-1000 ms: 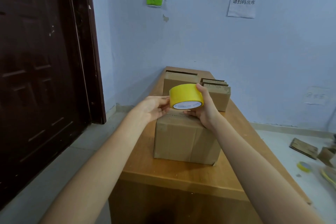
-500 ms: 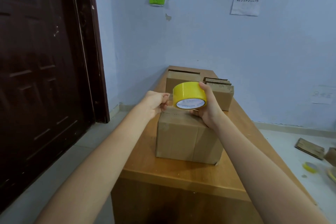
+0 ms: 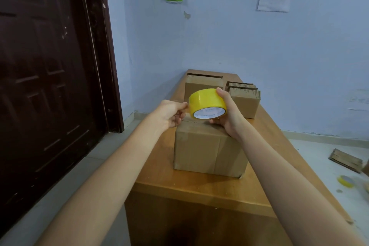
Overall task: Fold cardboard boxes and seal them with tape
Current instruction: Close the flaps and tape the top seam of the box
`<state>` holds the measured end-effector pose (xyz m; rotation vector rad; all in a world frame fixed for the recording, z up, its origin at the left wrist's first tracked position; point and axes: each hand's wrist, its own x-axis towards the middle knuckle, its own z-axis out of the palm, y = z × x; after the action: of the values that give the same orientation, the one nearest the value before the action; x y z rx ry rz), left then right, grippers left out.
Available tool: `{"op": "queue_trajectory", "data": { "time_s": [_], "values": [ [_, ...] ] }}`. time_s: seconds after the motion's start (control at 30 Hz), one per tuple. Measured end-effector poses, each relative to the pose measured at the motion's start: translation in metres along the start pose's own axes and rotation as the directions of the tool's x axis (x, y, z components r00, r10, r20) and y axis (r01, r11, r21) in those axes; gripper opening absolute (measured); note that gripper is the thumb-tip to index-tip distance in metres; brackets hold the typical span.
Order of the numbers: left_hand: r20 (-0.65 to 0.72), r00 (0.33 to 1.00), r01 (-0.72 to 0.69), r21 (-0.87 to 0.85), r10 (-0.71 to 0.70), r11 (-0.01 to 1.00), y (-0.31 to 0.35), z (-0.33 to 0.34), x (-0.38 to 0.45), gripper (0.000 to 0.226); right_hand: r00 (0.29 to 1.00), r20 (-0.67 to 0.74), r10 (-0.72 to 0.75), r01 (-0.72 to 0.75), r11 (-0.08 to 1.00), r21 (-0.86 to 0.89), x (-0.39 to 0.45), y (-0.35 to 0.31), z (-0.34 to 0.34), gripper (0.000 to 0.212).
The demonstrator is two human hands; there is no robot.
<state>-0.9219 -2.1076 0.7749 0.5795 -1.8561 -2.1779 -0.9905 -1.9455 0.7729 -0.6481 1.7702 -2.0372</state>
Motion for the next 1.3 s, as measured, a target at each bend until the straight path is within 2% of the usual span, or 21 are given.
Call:
{"op": "queue_trajectory", "data": {
  "time_s": [0.07, 0.17, 0.27, 0.33, 0.37, 0.4, 0.5, 0.53, 0.6, 0.63, 0.73, 0.8, 0.87, 0.97, 1.07, 1.2, 1.3],
  "values": [
    [-0.029, 0.999, -0.027, -0.016, 0.026, 1.000, -0.002, 0.002, 0.001, 0.019, 1.000, -0.019, 0.005, -0.005, 1.000, -0.006, 0.000, -0.001, 0.002, 0.041],
    [-0.095, 0.995, -0.048, -0.086, 0.040, 0.995, -0.005, 0.004, 0.004, 0.014, 0.999, -0.048, 0.026, -0.028, 0.999, -0.039, 0.004, -0.001, 0.004, 0.079],
    [-0.106, 0.994, -0.022, -0.208, 0.000, 0.978, -0.009, 0.002, 0.003, 0.021, 1.000, 0.023, 0.009, -0.005, 0.980, -0.198, 0.003, 0.002, 0.005, 0.095],
    [-0.108, 0.994, -0.016, -0.226, -0.009, 0.974, -0.011, -0.001, 0.003, 0.026, 0.998, 0.060, -0.003, 0.021, 0.958, -0.285, 0.003, 0.005, 0.003, 0.109],
    [-0.125, 0.992, -0.025, -0.208, -0.001, 0.978, -0.013, -0.002, 0.004, 0.027, 0.998, 0.065, -0.023, 0.043, 0.948, -0.317, 0.002, 0.005, 0.003, 0.103],
    [-0.150, 0.989, -0.043, -0.178, 0.016, 0.983, -0.014, -0.002, 0.004, 0.029, 0.997, 0.067, -0.049, 0.070, 0.936, -0.345, 0.002, 0.006, 0.003, 0.087],
    [-0.237, 0.959, -0.164, -0.016, 0.156, 0.986, -0.022, 0.004, 0.006, 0.043, 0.992, 0.017, -0.126, 0.122, 0.905, -0.407, 0.001, 0.009, 0.003, 0.024],
    [-0.256, 0.940, -0.216, 0.065, 0.225, 0.974, -0.026, 0.007, 0.006, 0.047, 0.989, -0.006, -0.149, 0.132, 0.894, -0.428, 0.000, 0.010, 0.004, 0.011],
    [-0.281, 0.909, -0.261, 0.190, 0.307, 0.946, -0.030, 0.011, 0.005, 0.052, 0.983, -0.048, -0.176, 0.134, 0.876, -0.464, -0.002, 0.011, 0.005, 0.012],
    [-0.303, 0.903, -0.252, 0.197, 0.304, 0.947, -0.031, 0.010, 0.006, 0.050, 0.980, -0.071, -0.185, 0.132, 0.876, -0.464, -0.002, 0.011, 0.005, 0.013],
    [-0.377, 0.921, -0.136, -0.067, 0.101, 0.989, -0.033, -0.006, 0.020, 0.032, 0.958, -0.133, -0.253, 0.166, 0.871, -0.462, -0.001, 0.013, 0.003, 0.011],
    [-0.327, 0.944, -0.051, -0.244, -0.033, 0.968, -0.035, -0.019, 0.023, 0.021, 0.955, -0.098, -0.281, 0.200, 0.850, -0.487, -0.001, 0.013, 0.004, 0.008],
    [-0.269, 0.960, -0.012, -0.305, -0.074, 0.952, -0.037, -0.026, 0.024, 0.014, 0.952, -0.100, -0.289, 0.212, 0.858, -0.468, -0.002, 0.012, 0.006, 0.009],
    [-0.263, 0.964, -0.023, -0.215, -0.035, 0.976, -0.037, -0.025, 0.023, 0.019, 0.932, -0.125, -0.340, 0.258, 0.865, -0.430, -0.004, 0.011, 0.008, 0.014],
    [-0.241, 0.970, -0.011, -0.183, -0.034, 0.983, -0.036, -0.022, 0.023, 0.020, 0.923, -0.135, -0.360, 0.285, 0.875, -0.392, -0.007, 0.011, 0.008, 0.011],
    [-0.206, 0.973, 0.068, -0.161, -0.101, 0.985, -0.045, -0.024, 0.019, 0.023, 0.923, -0.106, -0.369, 0.303, 0.870, -0.389, -0.008, 0.010, 0.011, 0.006],
    [-0.196, 0.970, 0.112, -0.175, -0.146, 0.978, -0.052, -0.026, 0.019, 0.022, 0.927, -0.087, -0.364, 0.300, 0.863, -0.406, -0.008, 0.010, 0.011, 0.011]
  ]
}}
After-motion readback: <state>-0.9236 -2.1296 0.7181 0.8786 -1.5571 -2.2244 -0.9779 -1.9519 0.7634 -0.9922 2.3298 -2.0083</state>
